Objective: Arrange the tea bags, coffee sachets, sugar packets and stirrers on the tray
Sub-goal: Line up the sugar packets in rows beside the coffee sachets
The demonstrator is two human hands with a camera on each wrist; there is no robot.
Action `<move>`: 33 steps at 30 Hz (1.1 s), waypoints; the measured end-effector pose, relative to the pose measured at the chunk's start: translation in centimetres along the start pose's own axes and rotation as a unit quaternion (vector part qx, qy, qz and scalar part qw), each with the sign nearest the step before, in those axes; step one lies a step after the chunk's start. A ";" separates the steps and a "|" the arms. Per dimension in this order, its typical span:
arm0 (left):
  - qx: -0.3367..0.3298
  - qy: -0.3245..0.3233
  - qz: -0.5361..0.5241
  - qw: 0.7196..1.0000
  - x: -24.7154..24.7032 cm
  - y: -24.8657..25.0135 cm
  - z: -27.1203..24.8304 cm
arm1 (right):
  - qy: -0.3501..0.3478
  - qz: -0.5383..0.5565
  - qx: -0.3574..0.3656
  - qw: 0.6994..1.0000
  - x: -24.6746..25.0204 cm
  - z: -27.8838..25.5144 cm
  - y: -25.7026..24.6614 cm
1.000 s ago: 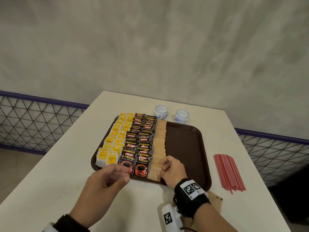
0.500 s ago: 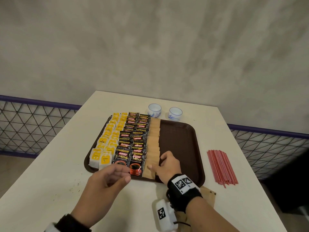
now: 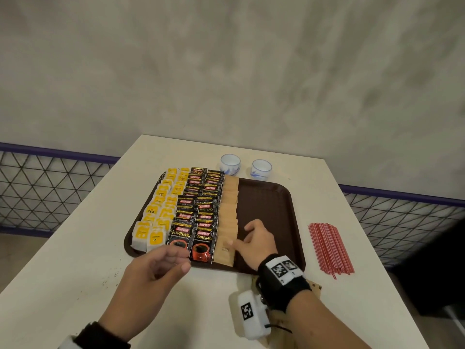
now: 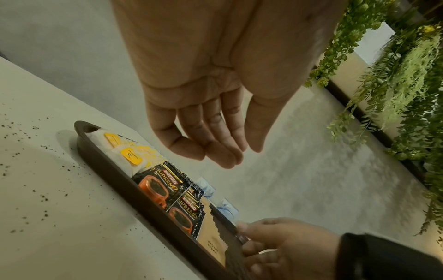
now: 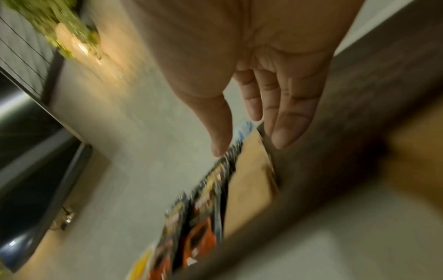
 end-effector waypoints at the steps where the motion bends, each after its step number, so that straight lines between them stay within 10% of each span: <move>1: -0.003 -0.003 0.006 1.000 -0.1 -0.1 0.0 | 0.007 0.000 0.013 1.000 1.4 -0.4 -0.1; 11: -0.008 -0.086 0.104 0.991 -5.0 0.3 0.0 | -0.138 -0.258 0.029 0.956 10.3 -10.2 4.2; 17: -0.022 -0.279 0.320 0.905 -15.4 0.0 -0.2 | -0.195 -0.316 0.004 0.929 7.5 -12.5 5.7; 22: -0.004 -0.277 0.447 0.851 -18.3 0.0 1.1 | -0.172 -0.289 0.017 0.941 5.2 -11.1 8.4; 33: 0.106 -0.229 0.233 0.939 -13.2 -1.3 0.6 | -0.029 -0.101 0.008 0.994 9.7 -10.5 8.3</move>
Point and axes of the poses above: each hand's wrist, its own z-axis towards the middle knuckle, its own x-axis out of the back of the hand, y = z × x, the point moved 6 cm from there along z, towards the middle knuckle, and after that the axes turned 2 degrees about -y, right-handed, at the moved point
